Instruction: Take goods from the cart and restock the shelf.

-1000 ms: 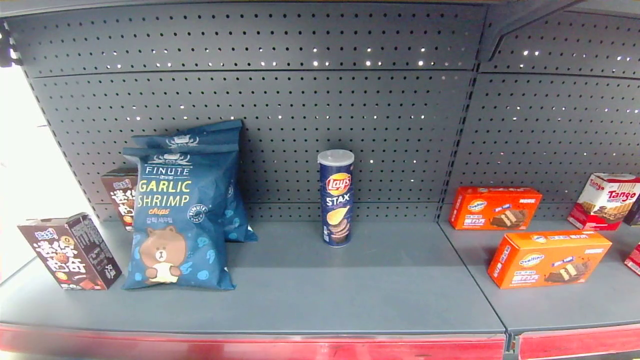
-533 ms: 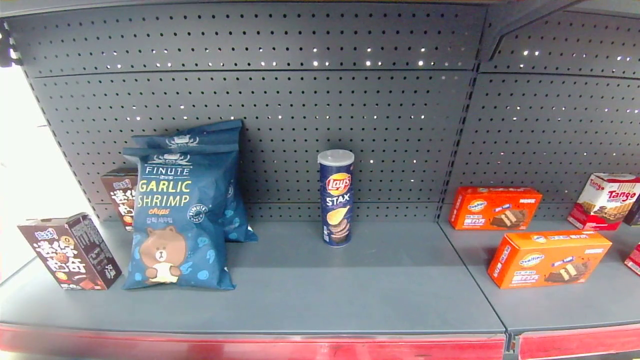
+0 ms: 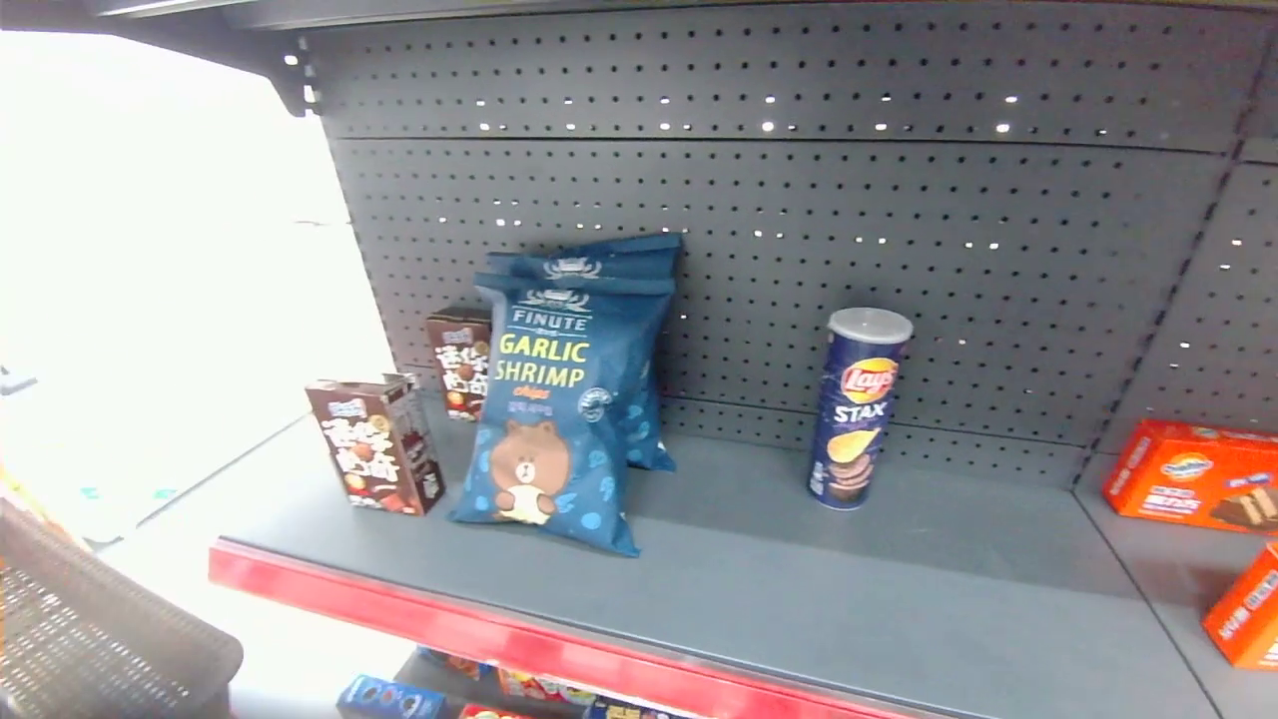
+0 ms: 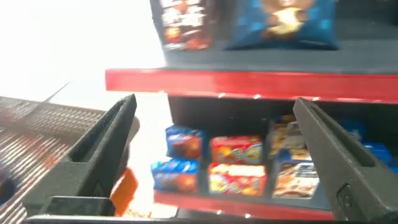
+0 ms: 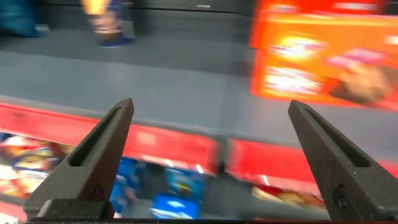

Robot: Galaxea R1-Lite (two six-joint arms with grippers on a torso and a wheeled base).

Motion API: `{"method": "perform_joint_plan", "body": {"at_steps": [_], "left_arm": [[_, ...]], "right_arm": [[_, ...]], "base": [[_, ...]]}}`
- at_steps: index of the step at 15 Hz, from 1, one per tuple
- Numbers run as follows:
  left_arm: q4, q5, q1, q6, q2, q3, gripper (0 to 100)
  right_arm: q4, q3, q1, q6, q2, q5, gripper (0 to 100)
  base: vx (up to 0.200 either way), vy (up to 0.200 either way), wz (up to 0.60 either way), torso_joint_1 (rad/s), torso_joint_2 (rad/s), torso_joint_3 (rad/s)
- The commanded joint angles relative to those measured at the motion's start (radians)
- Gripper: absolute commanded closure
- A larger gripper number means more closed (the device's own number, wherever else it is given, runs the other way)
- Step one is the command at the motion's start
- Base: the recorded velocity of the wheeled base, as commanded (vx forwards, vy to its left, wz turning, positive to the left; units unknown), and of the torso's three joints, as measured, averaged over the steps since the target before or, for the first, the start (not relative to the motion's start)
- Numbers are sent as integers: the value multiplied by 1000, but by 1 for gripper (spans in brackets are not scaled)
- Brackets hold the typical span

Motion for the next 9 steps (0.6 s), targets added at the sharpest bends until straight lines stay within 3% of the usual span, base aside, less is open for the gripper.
{"method": "perform_joint_plan", "body": {"at_steps": [1, 9], "left_arm": [[0, 3, 0, -10, 1, 0, 0], [0, 17, 0, -8, 1, 0, 0]], "right_arm": [[0, 0, 0, 0, 0, 0, 0], [0, 0, 0, 0, 0, 0, 0]], "base": [[0, 0, 600, -2, 2, 2], [0, 0, 600, 4, 2, 2]]}}
